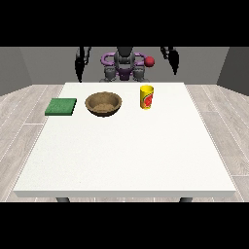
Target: Pick the cup and pour the ball into the bowl, then pick the bowl and place it on the pad
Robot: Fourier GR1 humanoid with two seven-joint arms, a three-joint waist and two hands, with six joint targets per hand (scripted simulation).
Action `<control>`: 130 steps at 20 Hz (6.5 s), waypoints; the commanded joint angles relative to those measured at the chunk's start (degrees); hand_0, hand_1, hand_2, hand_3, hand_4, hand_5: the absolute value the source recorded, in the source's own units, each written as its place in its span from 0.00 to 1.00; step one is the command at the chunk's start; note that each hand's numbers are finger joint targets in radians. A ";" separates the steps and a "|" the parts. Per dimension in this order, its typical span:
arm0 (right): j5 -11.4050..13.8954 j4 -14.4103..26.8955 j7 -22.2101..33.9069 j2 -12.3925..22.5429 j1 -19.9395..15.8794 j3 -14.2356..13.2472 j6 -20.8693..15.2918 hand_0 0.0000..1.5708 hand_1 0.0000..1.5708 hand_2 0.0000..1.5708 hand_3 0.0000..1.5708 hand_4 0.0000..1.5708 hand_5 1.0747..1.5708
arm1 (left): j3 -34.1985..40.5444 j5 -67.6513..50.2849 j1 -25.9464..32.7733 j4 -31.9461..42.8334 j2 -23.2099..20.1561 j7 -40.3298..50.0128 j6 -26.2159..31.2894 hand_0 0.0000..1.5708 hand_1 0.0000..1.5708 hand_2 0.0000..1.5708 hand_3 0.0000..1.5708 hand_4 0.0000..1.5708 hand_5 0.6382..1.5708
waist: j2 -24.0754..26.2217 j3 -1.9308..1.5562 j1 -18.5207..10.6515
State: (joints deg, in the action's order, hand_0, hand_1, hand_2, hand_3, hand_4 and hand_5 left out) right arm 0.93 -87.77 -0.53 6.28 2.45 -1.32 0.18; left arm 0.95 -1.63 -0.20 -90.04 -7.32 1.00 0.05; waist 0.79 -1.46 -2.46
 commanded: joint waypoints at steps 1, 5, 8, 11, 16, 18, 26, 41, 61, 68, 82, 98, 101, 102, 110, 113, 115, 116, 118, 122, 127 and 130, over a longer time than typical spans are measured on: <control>-0.16 -3.28 2.02 1.30 -0.17 -0.42 0.15 0.00 0.00 0.00 0.00 0.00 1.00 | 0.64 -0.10 -0.68 -3.40 -1.81 2.06 0.29 0.00 0.00 0.00 0.00 0.00 0.99 | 8.36 0.90 0.22; -0.55 -5.90 4.92 2.46 -0.89 -0.71 0.50 0.00 0.00 0.00 0.00 0.00 1.00 | 0.58 -0.75 -1.54 -5.70 -2.91 5.19 1.05 0.00 0.00 0.00 0.00 0.00 0.99 | 14.38 1.30 0.72; -11.84 -6.27 7.41 5.88 -3.00 -7.16 7.74 0.00 0.00 0.00 0.00 0.00 1.00 | 2.58 -6.58 -9.11 -8.78 1.79 13.13 -2.64 0.00 0.00 0.00 0.00 0.00 0.99 | 12.42 1.39 3.62; -15.94 -8.51 3.76 8.61 -0.85 -10.09 12.79 0.00 0.00 0.00 0.00 0.00 1.00 | 6.83 -8.30 -6.53 -6.22 -0.81 6.49 -0.15 0.00 0.00 0.00 0.00 0.00 0.98 | 7.58 1.46 5.98; -17.47 -9.02 2.78 9.23 -0.80 -13.11 14.51 0.00 0.00 0.00 0.00 0.00 1.00 | 11.33 -11.33 -6.41 -4.26 -2.85 0.11 3.58 0.00 0.00 0.00 0.00 0.00 0.97 | 3.11 1.47 5.29; -14.86 -7.26 -0.43 6.98 -3.46 -10.98 13.24 0.00 0.00 0.00 0.00 0.00 1.00 | 11.08 -10.48 -10.06 -1.65 -2.74 -2.53 3.44 0.00 0.00 0.00 0.00 0.00 0.97 | -0.66 1.46 5.11; -13.43 -2.09 -6.32 6.41 -7.64 -11.97 13.51 0.00 0.00 0.00 0.00 0.00 1.00 | 7.91 -4.05 -10.64 7.40 1.26 -17.58 2.16 0.00 0.00 0.00 0.00 0.00 0.95 | -7.18 1.47 5.23; -14.63 0.35 -10.90 9.07 -10.21 -13.54 18.51 0.00 0.00 0.00 0.00 0.00 1.00 | 11.80 -0.67 -21.80 37.62 3.94 -39.82 -4.64 0.00 0.00 0.00 0.00 0.00 0.94 | -13.64 1.48 10.89; -14.89 4.28 -12.55 11.08 -14.63 -14.80 20.15 0.00 0.00 0.00 0.00 0.00 1.00 | 10.66 7.74 -27.95 56.14 6.19 -55.60 -24.44 0.83 0.83 1.00 1.00 0.91 0.66 | -17.90 1.47 14.73; -13.40 9.43 -13.96 12.65 -10.49 -15.91 22.04 0.00 0.00 0.00 0.00 0.00 1.00 | 7.66 10.69 -26.43 54.02 3.68 -47.70 -23.13 0.84 0.84 1.00 1.00 0.95 0.66 | -9.81 1.43 11.81; -15.15 16.97 -9.22 12.92 -14.08 -16.26 22.48 0.00 0.00 0.00 0.00 0.00 1.00 | -3.31 32.96 -44.16 55.45 -15.20 -13.30 -27.22 0.95 0.95 1.00 1.00 1.00 0.68 | -1.85 1.39 11.01; -13.38 27.81 -16.15 15.16 -12.04 -18.22 25.75 0.00 0.00 0.00 0.00 0.00 1.00 | -23.78 64.47 -53.86 55.94 -3.84 16.20 -27.90 0.99 0.99 1.00 1.00 1.00 0.65 | 3.63 1.30 9.83; -13.87 29.10 -15.76 15.78 -15.05 -18.91 25.26 0.00 0.00 0.00 0.00 0.00 1.00 | -28.60 69.98 -56.44 55.80 -1.38 17.18 -24.38 0.96 0.96 1.00 1.00 0.90 0.79 | 2.61 1.31 8.17; -14.09 29.39 -16.30 16.49 -13.69 -19.34 26.27 0.00 0.00 0.00 0.00 0.00 1.00 | -30.94 72.65 -54.71 56.60 -1.42 17.00 -24.78 0.96 0.96 1.00 1.00 0.88 0.82 | 2.70 1.32 8.71; -14.51 30.58 -16.68 15.42 -15.46 -18.42 27.60 0.00 0.00 0.00 0.00 0.00 1.00 | -44.70 88.73 -59.89 61.59 4.80 23.51 -11.97 0.98 0.98 1.00 1.00 0.99 0.56 | 2.08 1.28 11.61; -13.56 30.14 -16.00 15.00 -15.53 -17.97 25.91 0.00 0.00 0.00 0.00 0.00 1.00 | -47.20 91.70 -60.27 62.34 3.45 20.83 -8.30 0.95 0.95 1.00 1.00 0.95 0.64 | 3.76 1.40 10.06; -14.37 30.30 -13.56 15.90 -15.08 -18.12 26.90 0.00 0.00 0.00 0.00 0.00 1.00 | -48.96 93.65 -58.84 62.42 3.78 19.80 -7.13 0.93 0.93 1.00 1.00 0.94 0.62 | 5.06 1.44 10.06; -13.19 31.59 -17.46 15.73 -13.22 -19.02 25.68 0.00 0.00 0.00 0.00 0.00 1.00 | -50.93 95.44 -56.66 61.24 6.12 21.13 -6.57 0.93 0.93 1.00 1.00 0.96 0.58 | 5.40 1.41 8.14; -13.02 32.39 -17.79 15.99 -13.87 -19.51 24.83 0.00 0.00 0.00 0.00 0.00 1.00 | -50.10 96.36 -59.24 60.26 5.99 19.10 -4.20 0.92 0.92 1.00 1.00 0.97 0.53 | 4.22 1.42 7.42; -14.32 30.65 -13.90 15.98 -16.52 -18.49 25.71 0.00 0.00 0.00 0.00 0.00 1.00 | -46.24 97.08 -62.00 59.70 2.93 15.80 -4.82 0.92 0.92 1.00 1.00 0.97 0.53 | 1.54 1.46 8.41; -14.36 30.61 -12.60 14.00 -14.42 -19.24 22.15 0.00 0.00 0.00 0.00 0.00 0.99 | -26.81 77.56 -56.20 52.06 3.21 22.35 -16.36 0.83 0.83 1.00 1.00 1.00 0.46 | 3.79 2.02 3.05; -15.06 30.42 -12.35 14.19 -13.40 -20.09 21.98 0.00 0.00 0.00 0.00 0.00 0.99 | -18.79 67.97 -51.12 48.25 4.00 20.43 -22.66 0.79 0.79 0.98 0.91 0.96 0.60 | 3.43 2.11 1.02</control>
State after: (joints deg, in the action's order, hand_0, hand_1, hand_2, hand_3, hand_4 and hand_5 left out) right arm -13.69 -57.27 -13.33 20.64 -11.84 -20.66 23.05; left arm -27.77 76.84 -55.70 -37.42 -3.77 21.22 -15.73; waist 4.43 0.44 1.29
